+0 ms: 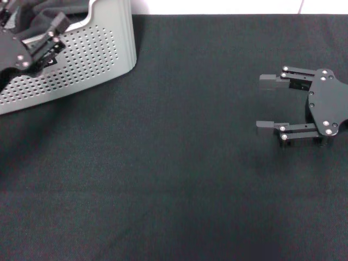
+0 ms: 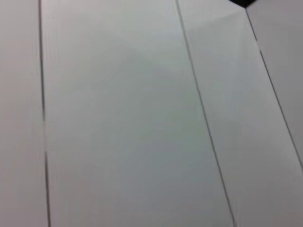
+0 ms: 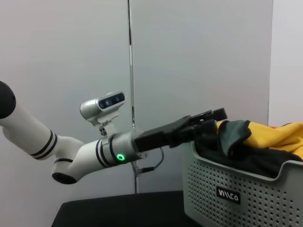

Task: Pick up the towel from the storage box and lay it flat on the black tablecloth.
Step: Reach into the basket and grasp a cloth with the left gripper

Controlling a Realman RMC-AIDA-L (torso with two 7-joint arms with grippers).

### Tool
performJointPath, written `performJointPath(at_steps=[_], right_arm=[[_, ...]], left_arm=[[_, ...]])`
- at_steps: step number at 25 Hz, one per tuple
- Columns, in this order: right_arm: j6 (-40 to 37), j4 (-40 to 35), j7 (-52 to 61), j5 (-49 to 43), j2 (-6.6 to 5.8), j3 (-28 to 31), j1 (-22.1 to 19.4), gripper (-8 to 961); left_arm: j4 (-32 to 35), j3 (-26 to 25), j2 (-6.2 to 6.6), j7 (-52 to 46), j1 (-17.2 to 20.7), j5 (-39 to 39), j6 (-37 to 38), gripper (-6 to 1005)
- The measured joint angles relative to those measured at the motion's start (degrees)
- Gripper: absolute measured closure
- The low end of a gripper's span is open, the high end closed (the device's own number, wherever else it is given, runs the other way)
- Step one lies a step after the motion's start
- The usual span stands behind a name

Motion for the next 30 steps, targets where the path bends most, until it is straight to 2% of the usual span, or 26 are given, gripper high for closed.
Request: performJointPath(at_steps=[6, 11, 17, 30], right_arm=[[0.8, 0.1, 0.0, 0.0, -0.07, 0.0, 0.0, 82], [1.6, 0.1, -0.1, 0.0, -0.05, 0.0, 0.0, 81], [2.1, 0.6, -0.6, 0.0, -0.05, 0.0, 0.0, 81], [2.3, 0.5, -0.8, 0.0, -0.05, 0.1, 0.5, 81]], left_arm=[[-4.8, 0.0, 0.03, 11.0, -3.1, -4.0, -6.4, 201], [-6.5, -0.2, 0.13, 15.9, -4.8, -6.5, -11.5, 224], [-8.3, -0.3, 0.13, 21.8, -4.8, -11.0, -13.9, 236], [-13.6, -0.4, -0.04, 32.4, -4.5, -13.9, -16.9, 236]])
